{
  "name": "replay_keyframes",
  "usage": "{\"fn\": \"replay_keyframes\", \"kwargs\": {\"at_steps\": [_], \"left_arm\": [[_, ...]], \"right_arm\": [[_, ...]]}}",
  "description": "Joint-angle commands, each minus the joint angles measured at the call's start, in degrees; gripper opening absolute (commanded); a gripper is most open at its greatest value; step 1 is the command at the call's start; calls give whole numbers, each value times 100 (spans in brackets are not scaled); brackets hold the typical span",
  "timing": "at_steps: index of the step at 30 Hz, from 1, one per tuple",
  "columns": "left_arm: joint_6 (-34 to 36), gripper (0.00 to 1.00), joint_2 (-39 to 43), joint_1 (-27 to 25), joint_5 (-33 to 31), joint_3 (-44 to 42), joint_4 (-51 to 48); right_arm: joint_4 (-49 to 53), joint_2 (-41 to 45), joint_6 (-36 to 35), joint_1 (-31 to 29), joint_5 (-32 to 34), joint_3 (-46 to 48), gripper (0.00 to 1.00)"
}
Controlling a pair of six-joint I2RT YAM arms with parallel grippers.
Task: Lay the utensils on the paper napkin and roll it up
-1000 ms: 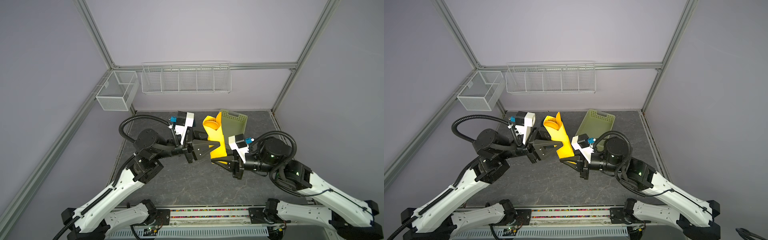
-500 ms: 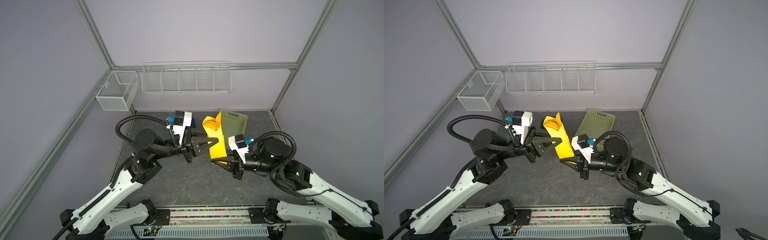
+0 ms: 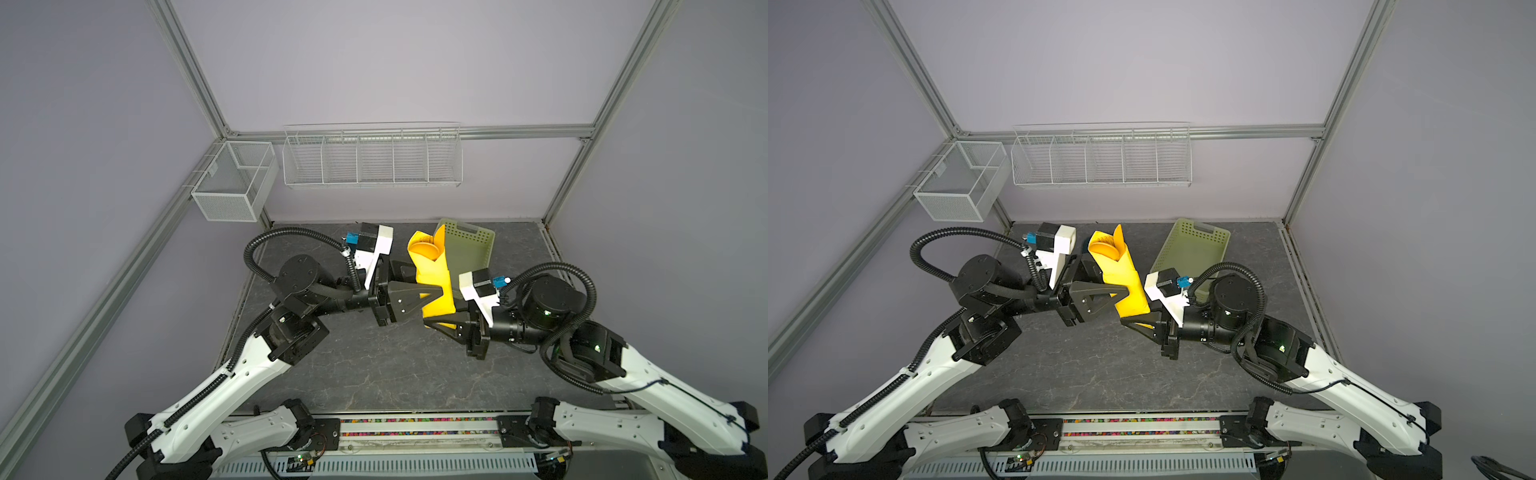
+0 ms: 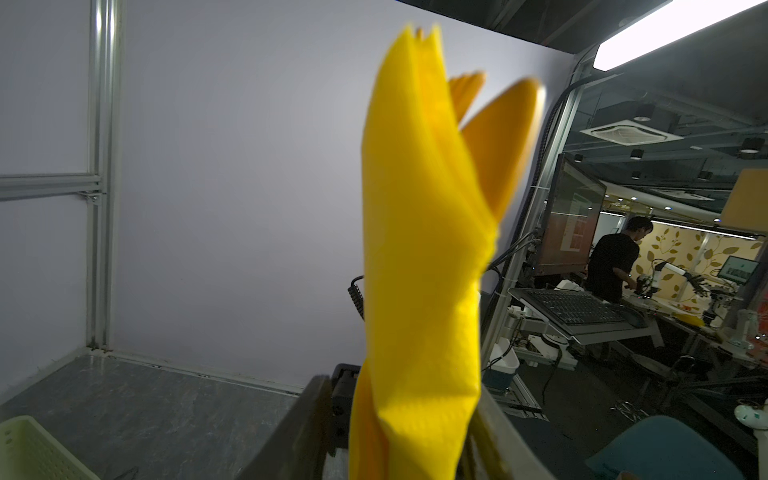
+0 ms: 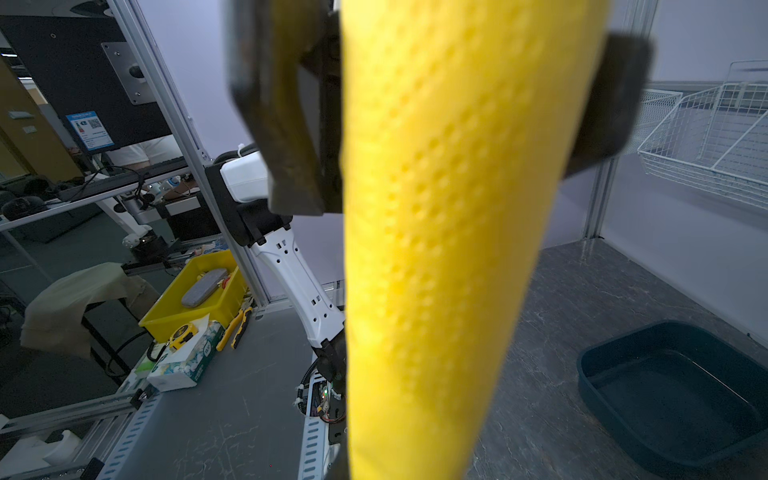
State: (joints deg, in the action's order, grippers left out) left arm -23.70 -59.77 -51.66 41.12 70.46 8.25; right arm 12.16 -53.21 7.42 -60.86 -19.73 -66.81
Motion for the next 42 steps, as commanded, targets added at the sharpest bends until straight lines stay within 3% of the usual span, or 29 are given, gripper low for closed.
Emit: {"fn": "replay_keyframes", "kwargs": {"at_steps": [1,8,17,28,35,42], "left_arm": [[-25,51,-136,19,439,-135,72],[-178,45,-315,22,916,-260,427],[-2,23,-216,17,760,-278,281],[88,7,-138,19,582,-217,147],[368,4,-100,24,304,-122,-298],[455,4,-139,20,287,-50,-482]], "right_arm": [[-288,88,-121,-49,-23,-131,7],[-285,65,-131,-42,54,-140,7],[-214,148,-132,-43,196,-74,7],[-110,309,-102,-46,368,20,7],[149,469,-23,-48,574,-6,41],[430,683,22,-49,845,-37,39]]}}
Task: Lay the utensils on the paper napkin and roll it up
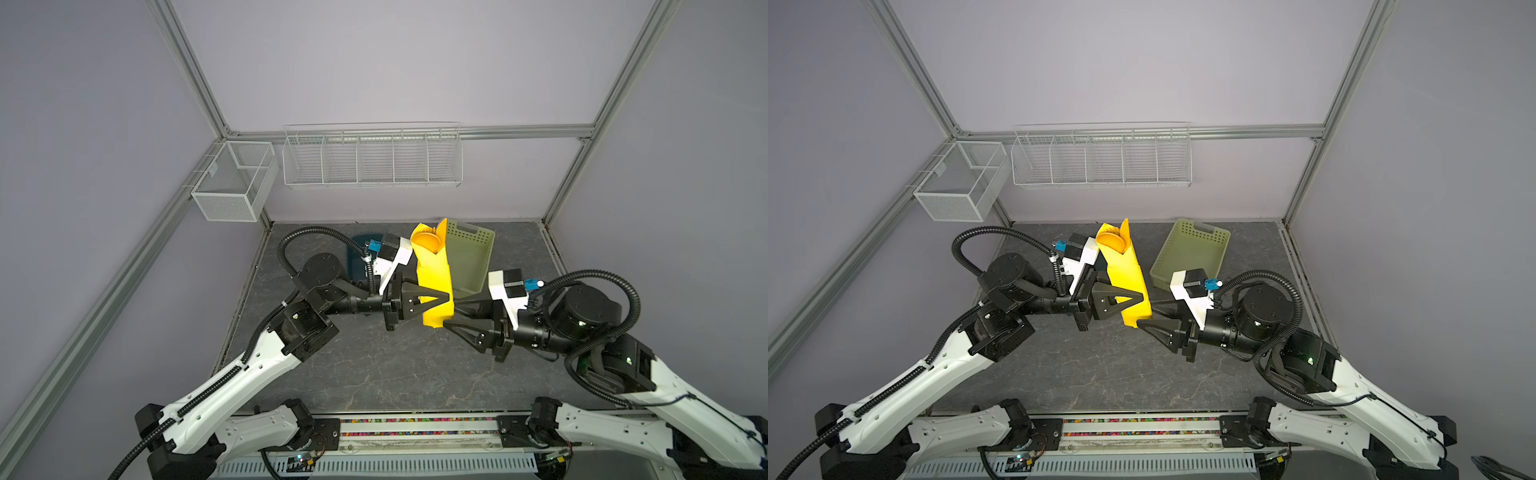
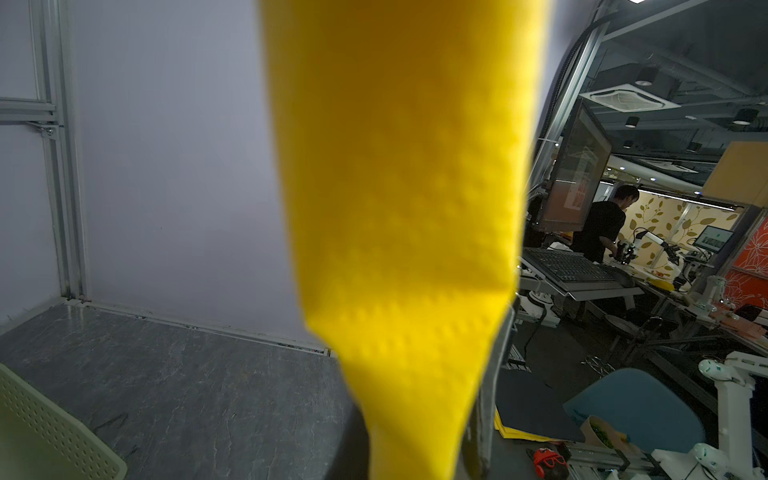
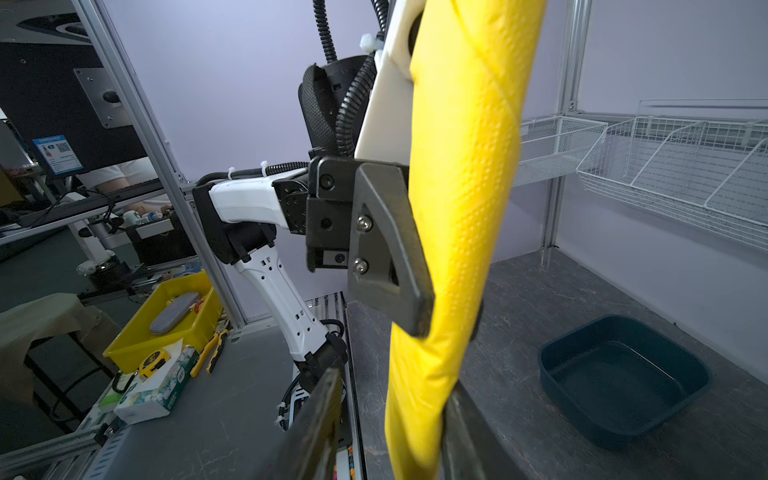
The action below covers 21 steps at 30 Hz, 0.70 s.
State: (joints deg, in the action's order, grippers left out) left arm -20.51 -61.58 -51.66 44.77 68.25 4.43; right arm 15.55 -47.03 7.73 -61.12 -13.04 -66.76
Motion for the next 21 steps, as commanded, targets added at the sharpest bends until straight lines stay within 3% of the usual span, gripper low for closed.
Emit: {"fn": "replay_keyframes", "kwargs": {"at_steps": [1,15,21], "left_arm": [[135,4,40,17,-74,171,-100],[76,4,-11,19,31,162,-48],[80,8,23,23,19,164,-86]], "right_arm": [[120,59,-4,-22,202,-60,38],[-49,-184,-2,-16,162,-243,28],[-26,-245,-61,-19,199,-290,7]]}}
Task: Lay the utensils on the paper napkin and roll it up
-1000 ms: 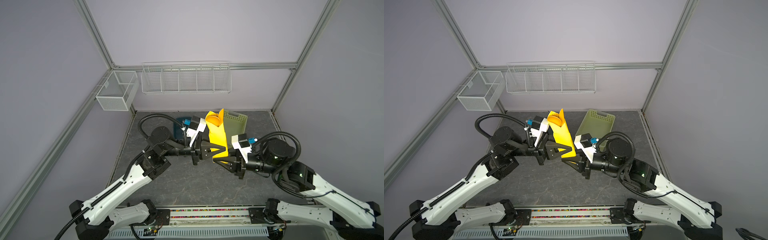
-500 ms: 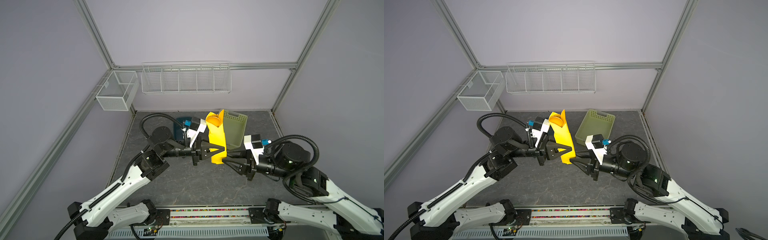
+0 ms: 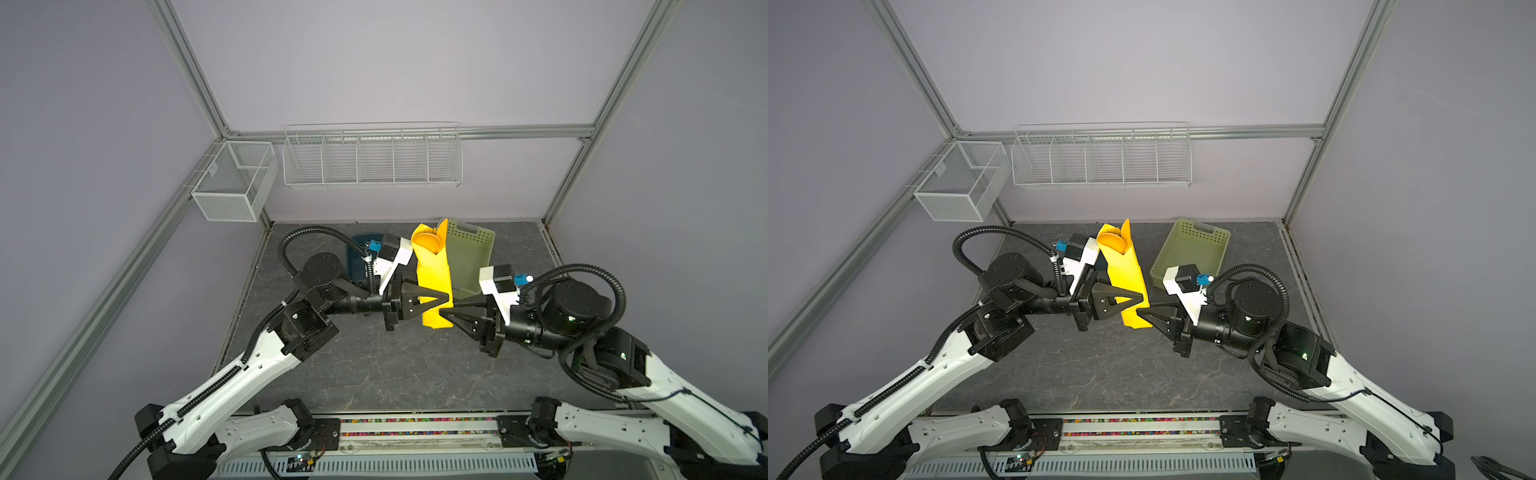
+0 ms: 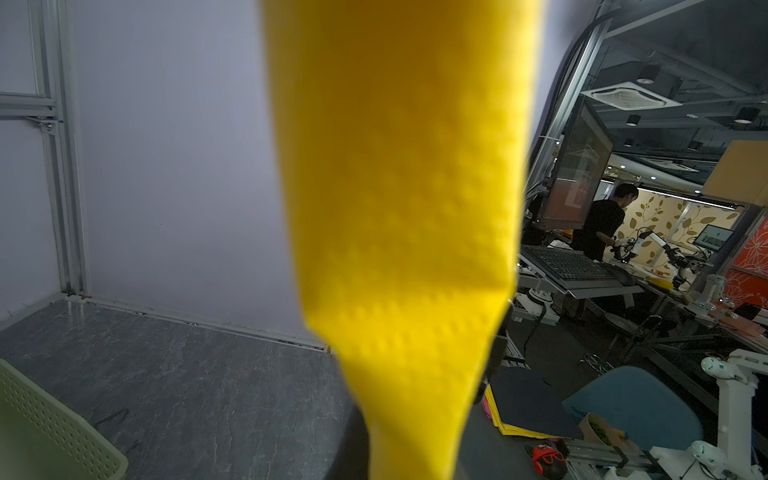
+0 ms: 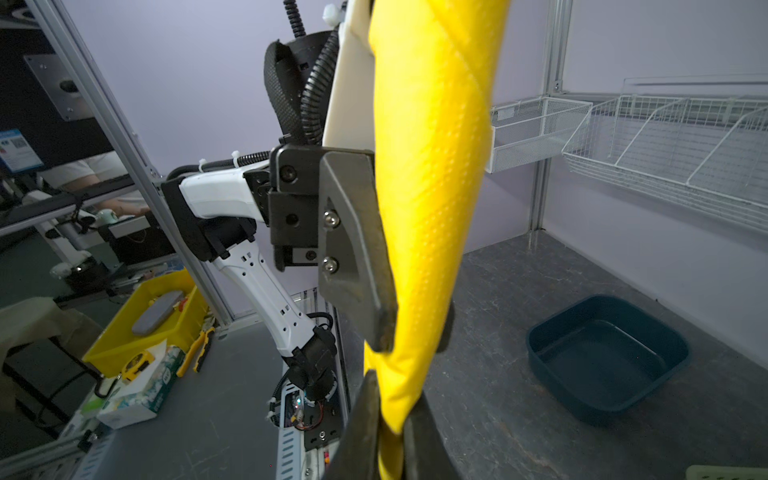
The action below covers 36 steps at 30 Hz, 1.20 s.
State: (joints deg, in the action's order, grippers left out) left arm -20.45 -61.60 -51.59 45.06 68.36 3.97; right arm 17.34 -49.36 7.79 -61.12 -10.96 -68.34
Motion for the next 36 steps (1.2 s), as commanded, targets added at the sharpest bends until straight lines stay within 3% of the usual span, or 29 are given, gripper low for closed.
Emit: {"fn": "replay_keyframes", "kwargs": {"at_steps": [1,9,13,29,33,36], "left_arm": [[85,11,40,13,-36,147,-58],[409,28,244,9,-312,127,-643],[548,29,332,12,-462,125,-864],[576,8,367,9,-453,143,-805],[595,6,366,14,-429,143,-817],[595,6,335,15,-387,143,-814]], "right_arm": [[-205,10,-73,-18,26,-114,6],[-153,179,-64,-20,213,-56,7],[-117,232,-60,-22,253,-45,7],[-56,243,-6,-22,244,-32,7],[-88,247,47,-21,227,-47,25],[-141,245,79,-22,173,-70,32]]}}
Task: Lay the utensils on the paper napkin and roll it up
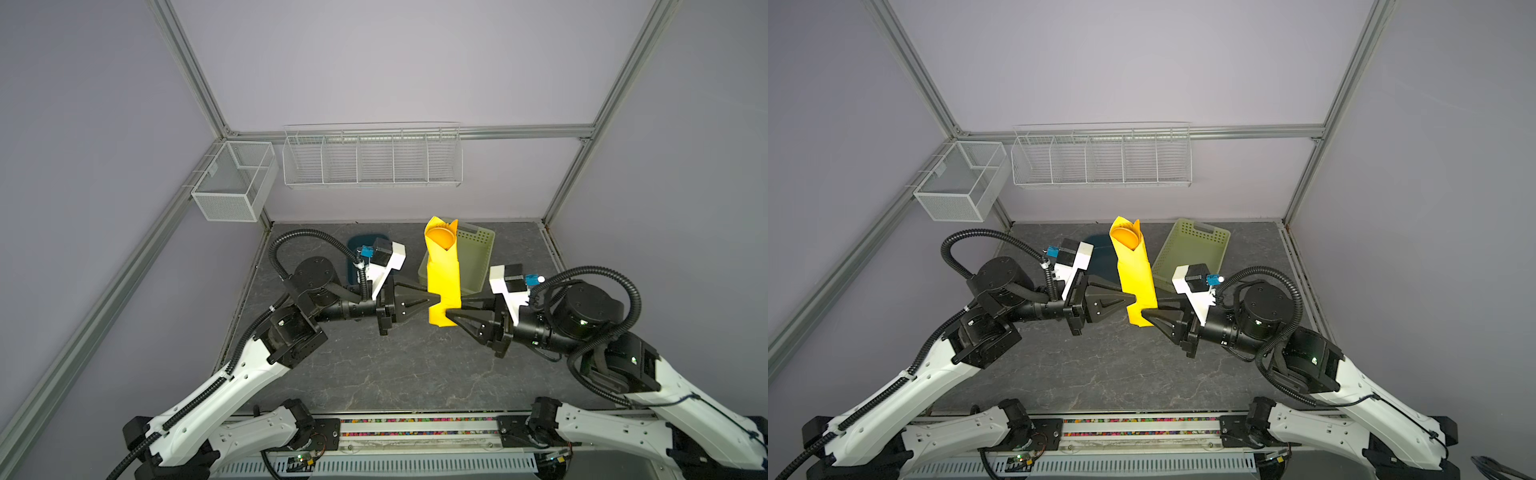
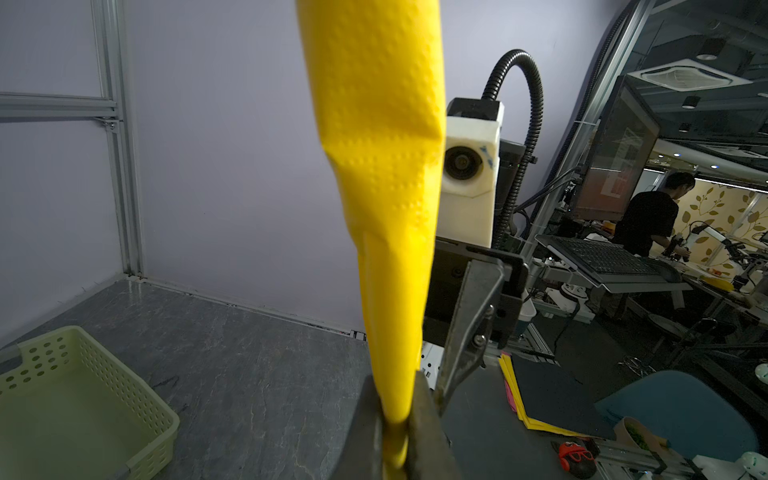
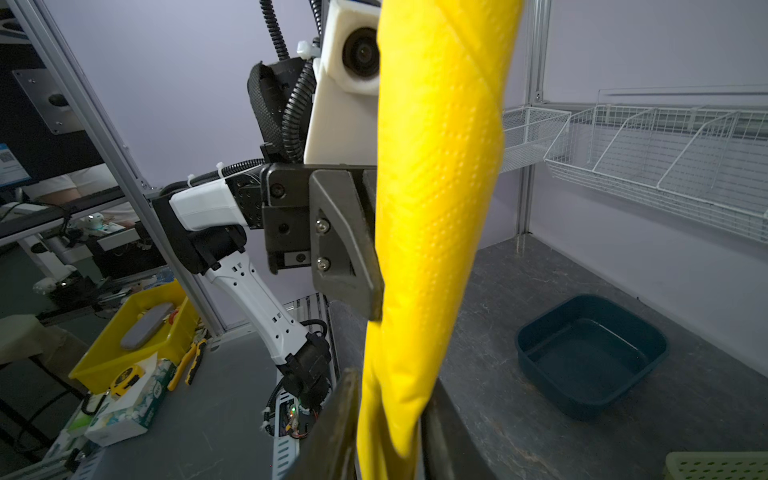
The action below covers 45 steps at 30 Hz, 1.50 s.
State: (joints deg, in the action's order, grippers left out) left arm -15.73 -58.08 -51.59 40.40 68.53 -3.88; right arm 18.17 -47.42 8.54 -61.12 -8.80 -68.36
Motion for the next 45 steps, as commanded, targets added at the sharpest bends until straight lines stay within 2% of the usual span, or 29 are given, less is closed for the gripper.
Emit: {"fn": "replay_keyframes", "kwargs": {"at_steps": [1,31,37,42,45], "left_arm": [[125,5,-27,17,99,134,-25],[82,5,-54,11,198,99,45],[83,5,-70,16,197,100,45],[70,6,-55,16,171,90,37],[101,8,5,17,57,81,-6]], "right_arm": [[-239,57,4,-18,-42,-86,32],[-464,-67,-72,-22,338,-334,28],[-455,-81,-76,-20,301,-327,23],[-459,-92,-97,-19,301,-327,10],[-455,-81,-120,-18,354,-316,7]]}}
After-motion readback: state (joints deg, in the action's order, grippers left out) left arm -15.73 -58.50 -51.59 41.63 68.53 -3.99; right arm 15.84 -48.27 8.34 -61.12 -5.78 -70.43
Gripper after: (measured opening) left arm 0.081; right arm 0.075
